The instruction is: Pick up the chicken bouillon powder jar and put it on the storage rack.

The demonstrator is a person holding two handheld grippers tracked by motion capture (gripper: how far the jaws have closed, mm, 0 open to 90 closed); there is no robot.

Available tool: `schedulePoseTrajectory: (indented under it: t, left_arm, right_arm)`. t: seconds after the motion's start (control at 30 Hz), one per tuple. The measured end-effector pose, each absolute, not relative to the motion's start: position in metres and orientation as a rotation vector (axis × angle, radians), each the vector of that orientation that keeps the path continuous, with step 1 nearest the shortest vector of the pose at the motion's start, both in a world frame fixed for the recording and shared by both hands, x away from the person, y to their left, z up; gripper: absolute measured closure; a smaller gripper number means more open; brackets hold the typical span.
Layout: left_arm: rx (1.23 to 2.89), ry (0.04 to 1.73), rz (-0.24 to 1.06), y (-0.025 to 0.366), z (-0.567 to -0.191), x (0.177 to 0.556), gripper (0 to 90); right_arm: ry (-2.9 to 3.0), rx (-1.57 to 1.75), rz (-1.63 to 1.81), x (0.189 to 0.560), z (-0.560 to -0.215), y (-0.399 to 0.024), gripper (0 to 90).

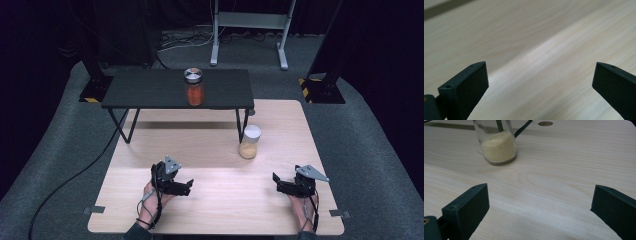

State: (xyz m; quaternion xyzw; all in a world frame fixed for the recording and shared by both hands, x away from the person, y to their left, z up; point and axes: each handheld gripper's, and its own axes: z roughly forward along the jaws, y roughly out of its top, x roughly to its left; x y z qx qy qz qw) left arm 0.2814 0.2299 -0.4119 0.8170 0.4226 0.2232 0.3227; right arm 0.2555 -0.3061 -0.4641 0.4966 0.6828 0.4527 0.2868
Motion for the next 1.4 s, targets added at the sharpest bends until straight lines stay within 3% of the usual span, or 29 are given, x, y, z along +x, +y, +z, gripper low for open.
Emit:
schedulePoseTrajectory:
  t: [0.5,1.4]
  left_arm:
    - [2.087,1.173,0.498,0.232,-0.438,0.278,0.1]
    - [2.091,1.160,0.495,0.232,-0.438,0.277,0.2]
  right_arm:
    - [1.849,1.306,1.179,0.257,-0.462,-0.302,0.0]
    - [1.899,1.228,1.207,0.277,-0.440,-0.279,0.0]
